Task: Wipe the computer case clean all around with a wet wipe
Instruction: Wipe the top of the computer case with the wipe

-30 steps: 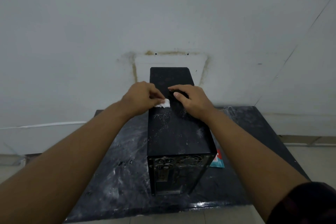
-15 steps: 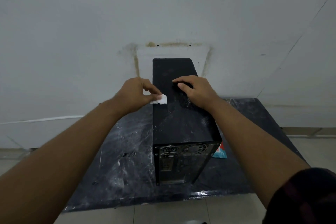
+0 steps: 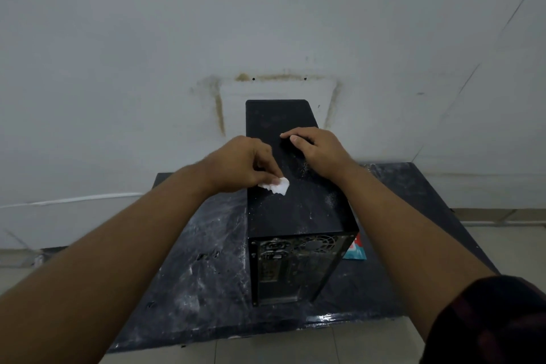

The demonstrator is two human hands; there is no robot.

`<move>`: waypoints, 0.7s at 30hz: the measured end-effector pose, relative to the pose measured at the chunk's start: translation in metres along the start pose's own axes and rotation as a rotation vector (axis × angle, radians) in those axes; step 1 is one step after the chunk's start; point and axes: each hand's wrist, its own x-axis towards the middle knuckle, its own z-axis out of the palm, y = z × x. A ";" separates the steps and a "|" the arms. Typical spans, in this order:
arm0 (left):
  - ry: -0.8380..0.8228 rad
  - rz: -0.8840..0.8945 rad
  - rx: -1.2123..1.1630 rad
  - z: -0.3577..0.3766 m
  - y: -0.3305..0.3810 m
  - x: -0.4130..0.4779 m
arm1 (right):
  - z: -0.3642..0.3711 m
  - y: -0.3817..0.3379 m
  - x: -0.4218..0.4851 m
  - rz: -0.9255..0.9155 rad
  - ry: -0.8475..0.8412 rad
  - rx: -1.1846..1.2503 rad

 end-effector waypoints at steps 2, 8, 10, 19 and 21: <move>0.149 -0.081 0.111 0.000 -0.007 0.008 | 0.001 0.001 0.001 0.008 0.008 0.005; 0.014 0.000 0.036 0.001 -0.005 0.018 | 0.001 0.002 0.001 0.026 0.020 0.028; 0.037 -0.029 0.089 0.000 -0.008 0.023 | 0.001 0.002 0.002 0.029 0.018 0.042; 0.069 -0.078 0.069 0.009 0.001 0.036 | 0.000 0.000 0.000 0.050 0.038 0.105; 0.204 -0.224 0.164 0.004 -0.008 0.041 | -0.001 -0.001 -0.001 0.060 0.044 0.108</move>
